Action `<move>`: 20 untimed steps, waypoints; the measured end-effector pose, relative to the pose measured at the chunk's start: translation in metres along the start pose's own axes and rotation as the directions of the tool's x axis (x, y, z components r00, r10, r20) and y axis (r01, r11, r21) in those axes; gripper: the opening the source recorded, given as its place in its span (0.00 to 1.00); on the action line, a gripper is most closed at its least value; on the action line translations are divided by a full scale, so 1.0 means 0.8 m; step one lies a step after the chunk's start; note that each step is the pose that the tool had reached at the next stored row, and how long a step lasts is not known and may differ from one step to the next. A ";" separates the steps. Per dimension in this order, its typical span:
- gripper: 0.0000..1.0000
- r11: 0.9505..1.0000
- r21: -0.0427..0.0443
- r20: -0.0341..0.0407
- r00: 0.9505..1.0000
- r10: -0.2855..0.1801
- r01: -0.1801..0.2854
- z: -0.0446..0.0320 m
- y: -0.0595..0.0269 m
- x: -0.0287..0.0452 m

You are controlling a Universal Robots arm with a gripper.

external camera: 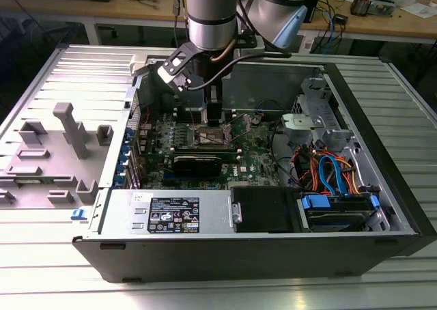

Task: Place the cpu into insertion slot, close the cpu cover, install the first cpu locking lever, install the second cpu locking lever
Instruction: 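Place the cpu into insertion slot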

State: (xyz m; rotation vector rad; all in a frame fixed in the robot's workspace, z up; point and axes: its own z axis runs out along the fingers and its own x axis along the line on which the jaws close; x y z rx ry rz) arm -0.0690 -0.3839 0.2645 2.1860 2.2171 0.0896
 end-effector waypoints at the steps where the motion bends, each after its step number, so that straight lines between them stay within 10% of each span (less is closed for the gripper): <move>1: 0.55 1.000 0.000 0.000 1.000 0.001 -0.001 0.0008 0.000 0.0001; 11: 0.55 1.000 0.000 0.001 1.000 0.002 -0.002 0.0054 0.000 0.0000; 20: 0.55 1.000 0.000 0.001 1.000 0.002 -0.002 0.0306 -0.002 0.0005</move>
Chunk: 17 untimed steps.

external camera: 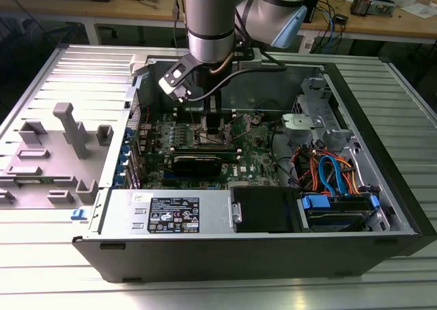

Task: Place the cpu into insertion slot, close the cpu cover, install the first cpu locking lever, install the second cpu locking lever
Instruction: 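Place the cpu into insertion slot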

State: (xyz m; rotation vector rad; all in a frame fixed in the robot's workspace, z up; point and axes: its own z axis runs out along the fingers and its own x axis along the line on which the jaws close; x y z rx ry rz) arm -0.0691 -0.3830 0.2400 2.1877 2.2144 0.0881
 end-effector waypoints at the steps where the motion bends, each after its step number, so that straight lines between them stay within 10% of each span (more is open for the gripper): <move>1: 0.55 1.000 0.000 0.000 1.000 0.000 0.000 0.0041 0.000 0.0005; 17: 0.55 1.000 0.000 0.000 1.000 0.000 0.000 0.0094 -0.001 0.0007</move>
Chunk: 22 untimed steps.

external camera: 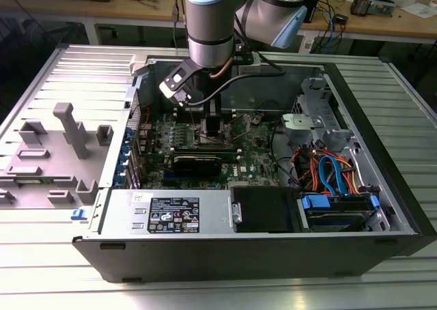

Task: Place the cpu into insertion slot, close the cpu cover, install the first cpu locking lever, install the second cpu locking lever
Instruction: 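Place the cpu into insertion slot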

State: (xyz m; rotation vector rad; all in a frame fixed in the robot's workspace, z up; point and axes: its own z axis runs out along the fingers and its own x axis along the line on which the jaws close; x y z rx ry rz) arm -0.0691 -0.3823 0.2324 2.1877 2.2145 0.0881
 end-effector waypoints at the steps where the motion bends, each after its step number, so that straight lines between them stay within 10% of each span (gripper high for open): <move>1: 0.55 1.000 0.000 0.000 1.000 0.000 0.000 0.0000 0.000 0.0000; 14: 0.55 1.000 0.001 0.000 1.000 0.000 0.000 0.0088 0.000 0.0049; 22: 0.55 1.000 0.022 0.010 1.000 0.006 -0.007 0.0214 0.002 0.0056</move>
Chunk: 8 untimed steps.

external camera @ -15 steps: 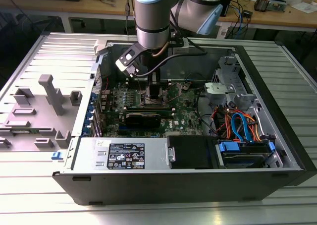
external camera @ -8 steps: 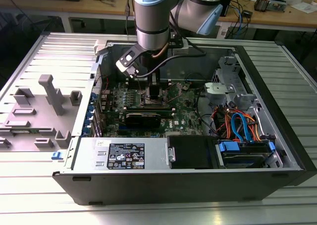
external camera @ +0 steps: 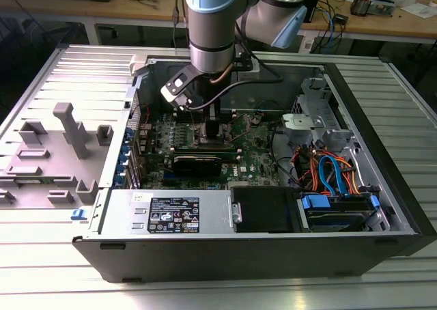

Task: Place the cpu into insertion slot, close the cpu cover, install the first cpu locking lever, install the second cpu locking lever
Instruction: 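Place the cpu into insertion slot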

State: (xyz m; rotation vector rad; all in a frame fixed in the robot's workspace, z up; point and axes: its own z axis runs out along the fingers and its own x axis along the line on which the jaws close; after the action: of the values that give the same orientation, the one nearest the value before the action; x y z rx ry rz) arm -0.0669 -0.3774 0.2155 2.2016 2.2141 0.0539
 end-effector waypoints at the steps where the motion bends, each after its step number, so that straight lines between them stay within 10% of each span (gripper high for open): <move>1: 0.55 1.000 0.003 0.000 1.000 0.000 0.000 0.0019 0.000 0.0003; 8: 0.55 1.000 0.009 0.001 1.000 0.000 0.000 0.0119 0.002 0.0005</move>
State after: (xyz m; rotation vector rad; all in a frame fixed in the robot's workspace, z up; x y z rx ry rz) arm -0.0652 -0.3769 0.2060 2.2063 2.2182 0.0434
